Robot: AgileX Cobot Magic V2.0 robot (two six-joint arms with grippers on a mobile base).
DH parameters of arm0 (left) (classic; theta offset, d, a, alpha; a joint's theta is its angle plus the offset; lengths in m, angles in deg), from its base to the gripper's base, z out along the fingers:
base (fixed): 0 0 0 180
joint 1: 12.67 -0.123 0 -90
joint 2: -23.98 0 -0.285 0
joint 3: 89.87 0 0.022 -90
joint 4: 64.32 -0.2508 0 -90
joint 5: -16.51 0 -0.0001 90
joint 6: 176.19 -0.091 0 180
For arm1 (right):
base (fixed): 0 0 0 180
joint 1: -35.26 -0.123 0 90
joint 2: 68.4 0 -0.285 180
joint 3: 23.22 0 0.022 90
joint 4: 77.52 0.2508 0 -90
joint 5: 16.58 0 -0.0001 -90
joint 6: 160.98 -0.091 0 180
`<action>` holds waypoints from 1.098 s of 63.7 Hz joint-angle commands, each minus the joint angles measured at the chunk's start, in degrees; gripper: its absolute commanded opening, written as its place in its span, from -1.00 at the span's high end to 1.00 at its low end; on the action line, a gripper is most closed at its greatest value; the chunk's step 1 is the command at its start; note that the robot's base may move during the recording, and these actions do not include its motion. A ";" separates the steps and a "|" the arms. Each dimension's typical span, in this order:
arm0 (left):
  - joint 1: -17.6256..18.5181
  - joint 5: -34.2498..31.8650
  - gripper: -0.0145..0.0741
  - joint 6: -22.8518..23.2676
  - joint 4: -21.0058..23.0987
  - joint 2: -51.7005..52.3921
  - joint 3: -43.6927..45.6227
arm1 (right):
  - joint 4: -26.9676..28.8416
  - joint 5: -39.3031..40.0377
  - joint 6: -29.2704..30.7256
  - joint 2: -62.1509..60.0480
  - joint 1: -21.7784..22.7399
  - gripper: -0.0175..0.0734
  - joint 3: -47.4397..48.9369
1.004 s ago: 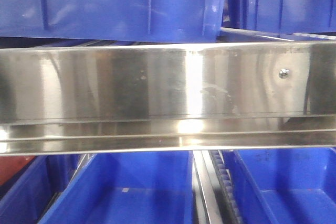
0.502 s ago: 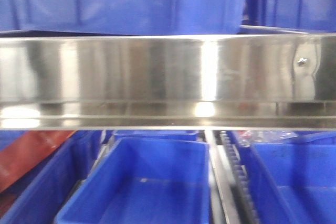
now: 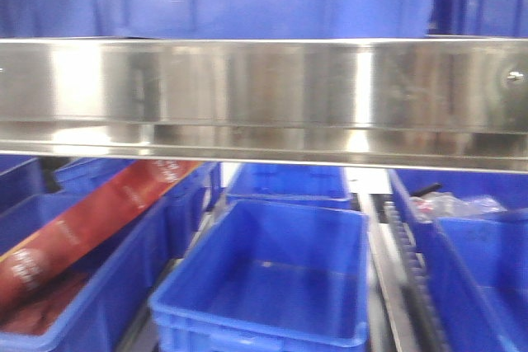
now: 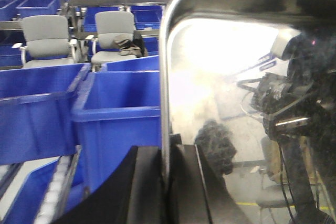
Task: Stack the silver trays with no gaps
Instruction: 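Back away from the shelf rack while holding the tray in both grippers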
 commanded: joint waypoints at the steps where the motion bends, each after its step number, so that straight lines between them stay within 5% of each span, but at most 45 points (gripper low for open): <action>1: 1.47 -4.68 0.69 0.22 -0.67 -0.06 0.40 | -1.62 32.66 1.26 0.34 -1.04 0.74 0.13; 70: 1.47 -4.68 0.69 0.22 -0.67 -0.06 0.40 | -1.62 32.90 1.26 0.34 -1.04 0.74 0.13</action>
